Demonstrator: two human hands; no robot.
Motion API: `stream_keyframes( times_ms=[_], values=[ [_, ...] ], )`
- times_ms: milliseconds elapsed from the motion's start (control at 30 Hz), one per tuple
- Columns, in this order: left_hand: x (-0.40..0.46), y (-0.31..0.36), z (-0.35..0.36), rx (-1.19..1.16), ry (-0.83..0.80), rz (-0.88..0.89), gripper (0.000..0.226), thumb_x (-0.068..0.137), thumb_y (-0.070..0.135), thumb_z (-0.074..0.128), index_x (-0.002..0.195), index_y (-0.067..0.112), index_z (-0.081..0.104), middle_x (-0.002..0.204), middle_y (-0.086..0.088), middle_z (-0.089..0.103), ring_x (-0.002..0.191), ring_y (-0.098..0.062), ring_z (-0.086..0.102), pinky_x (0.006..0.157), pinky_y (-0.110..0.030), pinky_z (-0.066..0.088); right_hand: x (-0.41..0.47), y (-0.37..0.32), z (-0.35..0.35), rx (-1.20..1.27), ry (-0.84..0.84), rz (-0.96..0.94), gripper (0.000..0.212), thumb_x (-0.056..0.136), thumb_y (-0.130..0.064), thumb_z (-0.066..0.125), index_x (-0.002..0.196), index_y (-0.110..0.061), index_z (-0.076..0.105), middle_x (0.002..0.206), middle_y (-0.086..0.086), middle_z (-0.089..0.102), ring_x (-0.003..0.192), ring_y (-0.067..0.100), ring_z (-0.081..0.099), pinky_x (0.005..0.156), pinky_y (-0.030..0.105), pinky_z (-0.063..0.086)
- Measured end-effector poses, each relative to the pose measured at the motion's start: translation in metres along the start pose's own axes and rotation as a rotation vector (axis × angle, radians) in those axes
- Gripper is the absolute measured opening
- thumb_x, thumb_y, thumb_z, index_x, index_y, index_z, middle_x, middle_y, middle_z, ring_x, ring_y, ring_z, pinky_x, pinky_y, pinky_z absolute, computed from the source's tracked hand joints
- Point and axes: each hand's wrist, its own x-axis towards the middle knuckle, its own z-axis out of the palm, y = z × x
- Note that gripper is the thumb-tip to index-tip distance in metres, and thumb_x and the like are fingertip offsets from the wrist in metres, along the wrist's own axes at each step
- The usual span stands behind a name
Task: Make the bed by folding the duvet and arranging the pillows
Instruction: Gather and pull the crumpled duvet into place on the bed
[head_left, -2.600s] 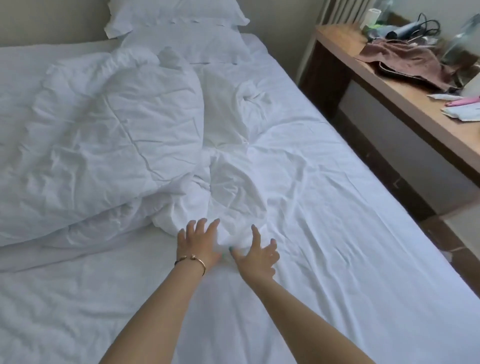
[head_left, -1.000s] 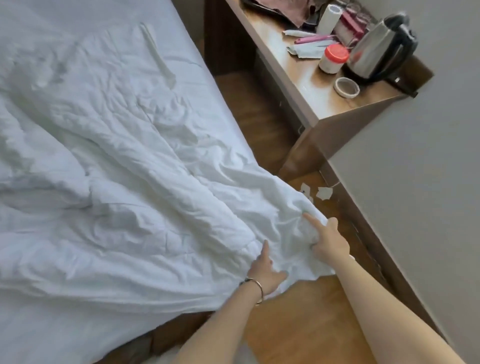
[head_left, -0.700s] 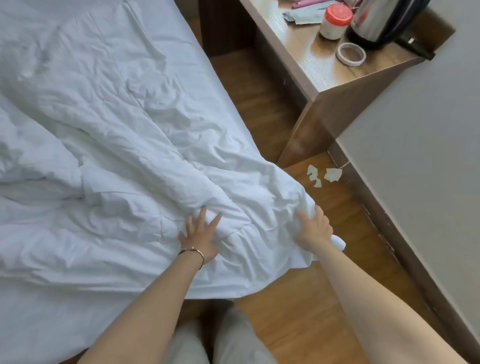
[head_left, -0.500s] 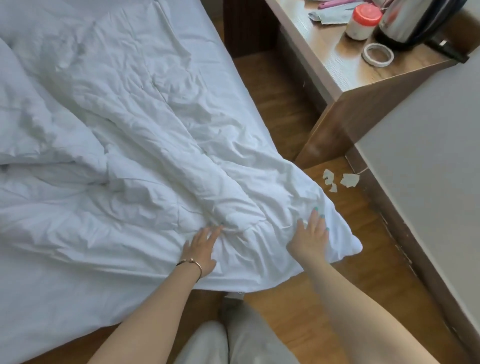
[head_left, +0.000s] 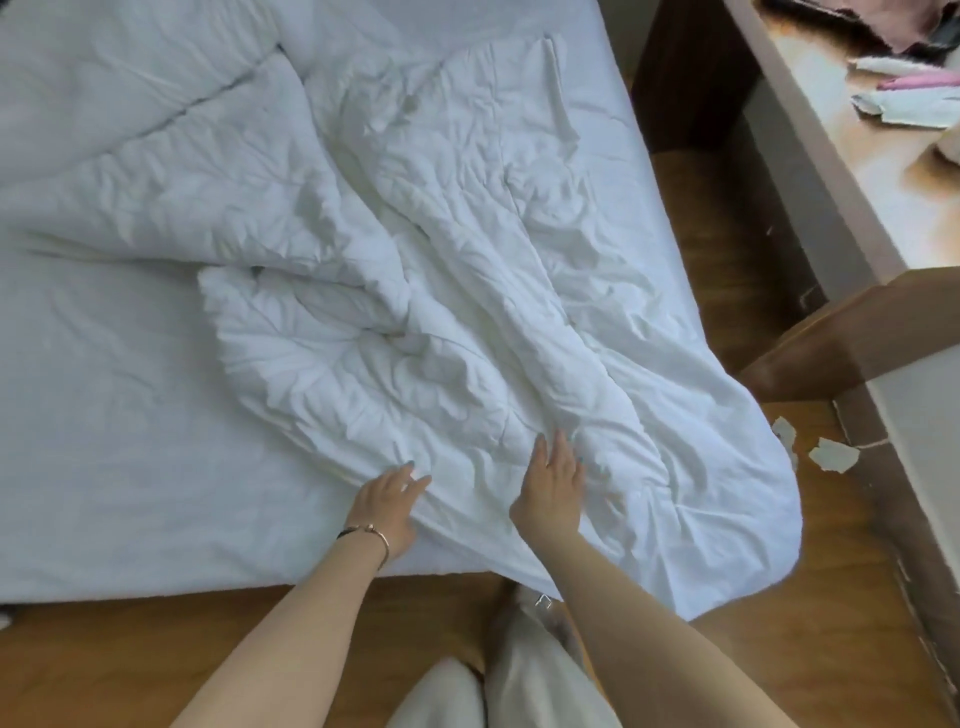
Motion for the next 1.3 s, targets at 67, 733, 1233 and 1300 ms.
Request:
stream_keyframes(
  times_ms=[67, 733, 1233, 1300],
  values=[
    [0.003, -0.029, -0.013, -0.009, -0.010, -0.053, 0.072, 0.091, 0.011, 0.041, 0.151, 0.037, 0.011, 0.160, 0.006, -0.005, 0.147, -0.021, 0.001, 0.118, -0.035, 0.009, 0.008, -0.029, 0.001, 0.042, -0.138, -0.115, 0.078, 0.086, -0.012, 0.058, 0.151, -0.014, 0.015, 0.161, 0.009, 0.003, 0.148, 0.029, 0.005, 0.119, 0.042, 0.013],
    [0.142, -0.335, -0.127, 0.469, 0.441, 0.498, 0.058, 0.057, 0.018, 0.075, 0.113, 0.026, 0.064, 0.110, -0.001, 0.066, 0.105, -0.024, 0.060, 0.101, -0.040, 0.026, 0.058, -0.310, 0.081, -0.222, -0.100, -0.231, 0.121, 0.080, 0.005, 0.059, 0.138, -0.056, -0.026, 0.158, 0.001, 0.011, 0.112, 0.034, 0.052, 0.083, 0.041, 0.049],
    [-0.060, -0.355, -0.025, -0.143, -0.225, 0.207, 0.087, 0.078, 0.080, 0.038, 0.149, 0.034, 0.018, 0.138, 0.006, 0.051, 0.115, -0.022, 0.057, 0.087, -0.031, 0.045, -0.079, -0.323, 0.111, -0.319, -0.480, -0.136, 0.084, 0.091, -0.012, 0.040, 0.146, -0.056, -0.006, 0.094, 0.003, 0.056, 0.083, 0.024, 0.056, 0.069, 0.031, 0.043],
    [-0.085, -0.360, -0.001, -0.312, -0.323, 0.223, 0.093, 0.076, 0.076, 0.049, 0.150, 0.033, 0.014, 0.139, 0.011, 0.046, 0.123, -0.019, 0.051, 0.095, -0.027, 0.042, -0.089, -0.326, 0.118, -0.216, -0.611, -0.051, 0.079, 0.093, -0.014, 0.037, 0.148, -0.054, -0.002, 0.133, 0.011, 0.048, 0.115, 0.030, 0.052, 0.089, 0.037, 0.047]
  ],
)
